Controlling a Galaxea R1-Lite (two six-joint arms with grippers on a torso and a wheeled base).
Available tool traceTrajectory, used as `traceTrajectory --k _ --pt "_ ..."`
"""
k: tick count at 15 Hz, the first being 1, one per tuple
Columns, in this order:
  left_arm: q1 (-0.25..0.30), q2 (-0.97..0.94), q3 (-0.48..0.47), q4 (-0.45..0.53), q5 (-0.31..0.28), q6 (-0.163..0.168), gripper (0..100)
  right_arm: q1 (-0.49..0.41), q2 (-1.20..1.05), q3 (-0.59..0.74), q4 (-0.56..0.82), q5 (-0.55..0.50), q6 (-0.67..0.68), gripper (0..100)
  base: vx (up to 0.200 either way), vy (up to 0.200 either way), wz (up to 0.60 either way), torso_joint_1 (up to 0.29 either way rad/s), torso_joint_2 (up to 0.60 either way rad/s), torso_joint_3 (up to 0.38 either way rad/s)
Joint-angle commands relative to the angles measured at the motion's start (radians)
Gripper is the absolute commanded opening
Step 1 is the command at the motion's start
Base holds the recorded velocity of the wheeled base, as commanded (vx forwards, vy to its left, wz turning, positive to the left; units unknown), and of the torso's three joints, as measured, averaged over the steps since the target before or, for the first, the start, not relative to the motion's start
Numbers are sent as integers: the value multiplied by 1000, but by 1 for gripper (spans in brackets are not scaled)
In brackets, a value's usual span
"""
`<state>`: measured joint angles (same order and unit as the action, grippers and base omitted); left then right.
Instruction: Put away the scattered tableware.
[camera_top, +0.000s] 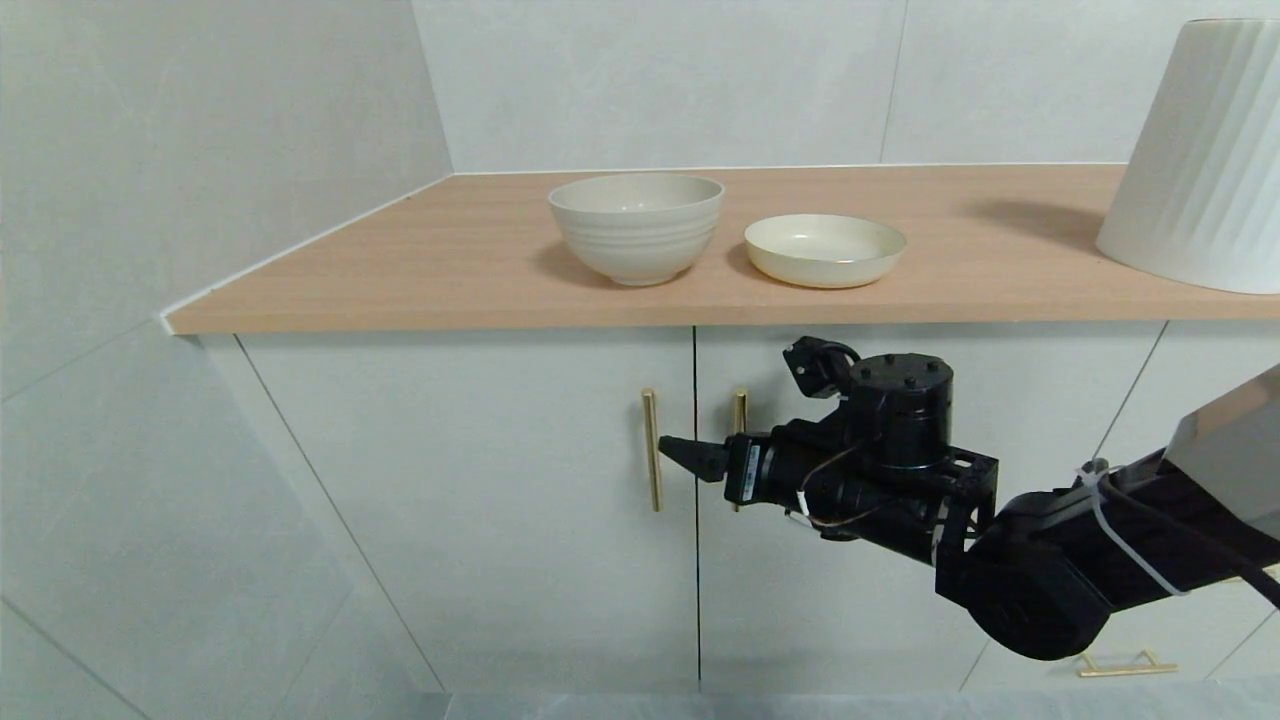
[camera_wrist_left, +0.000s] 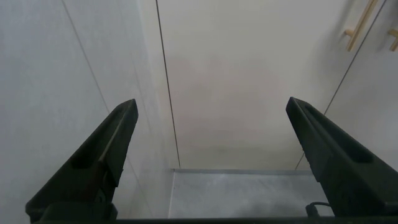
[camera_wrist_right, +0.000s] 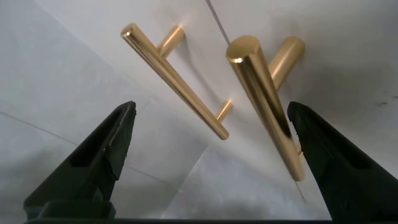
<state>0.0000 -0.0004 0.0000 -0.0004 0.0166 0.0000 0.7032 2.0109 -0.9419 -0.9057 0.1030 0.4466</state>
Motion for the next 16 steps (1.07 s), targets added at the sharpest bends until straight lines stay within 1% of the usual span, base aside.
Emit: traceTrajectory --k 1,5,7,10,14,16 --pt "0 0 0 0 0 0 100 1 -24 8 1 4 7 100 0 0 0 0 0 0" --pt "0 0 0 0 0 0 100 7 -67 32 8 29 35 100 0 0 0 0 0 0" --pt "0 0 0 -1 0 0 100 7 -104 68 8 95 41 100 0 0 0 0 0 0" --pt "0 0 0 0 0 0 100 7 -142 97 11 165 72 100 0 0 0 0 0 0" --pt "0 0 0 0 0 0 100 6 -158 115 19 187 76 100 0 0 0 0 0 0" --pt "0 0 0 0 0 0 100 2 -222 137 84 304 110 100 0 0 0 0 0 0"
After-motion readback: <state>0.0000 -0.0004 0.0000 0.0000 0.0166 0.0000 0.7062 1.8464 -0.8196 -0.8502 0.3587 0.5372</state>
